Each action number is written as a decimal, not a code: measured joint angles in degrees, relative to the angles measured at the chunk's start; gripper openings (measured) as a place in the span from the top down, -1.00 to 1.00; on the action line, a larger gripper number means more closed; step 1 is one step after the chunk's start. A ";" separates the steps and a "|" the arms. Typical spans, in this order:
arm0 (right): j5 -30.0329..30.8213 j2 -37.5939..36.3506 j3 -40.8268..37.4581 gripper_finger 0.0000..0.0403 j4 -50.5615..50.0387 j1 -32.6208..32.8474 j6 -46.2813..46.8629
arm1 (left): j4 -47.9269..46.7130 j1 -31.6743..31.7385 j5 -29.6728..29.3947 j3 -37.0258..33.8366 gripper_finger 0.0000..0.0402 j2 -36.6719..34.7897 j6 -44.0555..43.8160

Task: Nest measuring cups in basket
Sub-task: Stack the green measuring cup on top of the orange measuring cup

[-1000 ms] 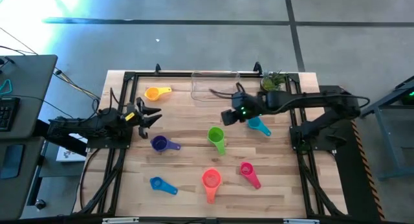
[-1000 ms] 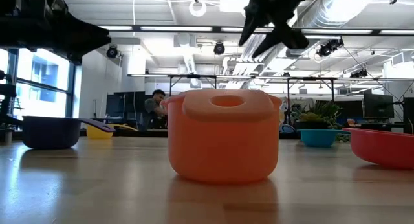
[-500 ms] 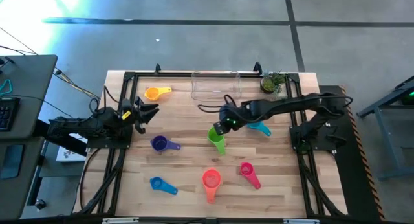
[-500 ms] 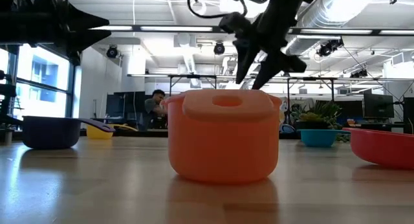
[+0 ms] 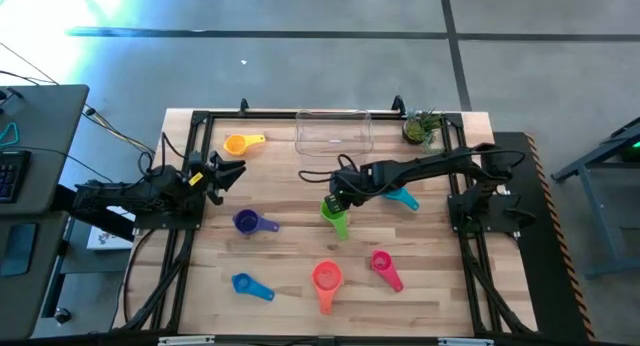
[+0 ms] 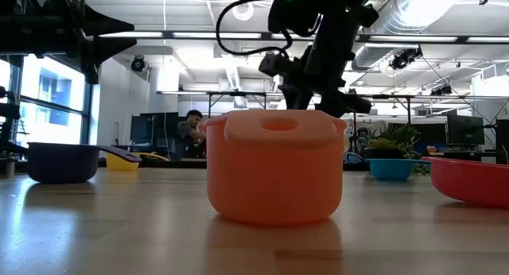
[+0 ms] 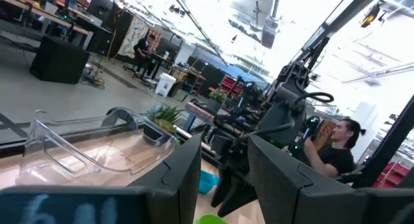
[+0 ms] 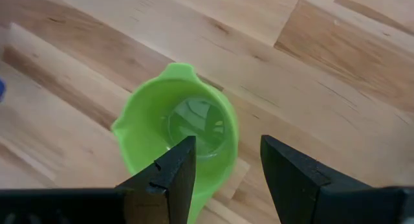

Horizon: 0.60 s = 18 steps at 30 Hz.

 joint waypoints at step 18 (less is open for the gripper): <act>-1.51 4.58 -0.07 0.18 1.81 -0.02 -0.33 | -3.25 0.00 0.11 0.00 0.42 0.00 2.99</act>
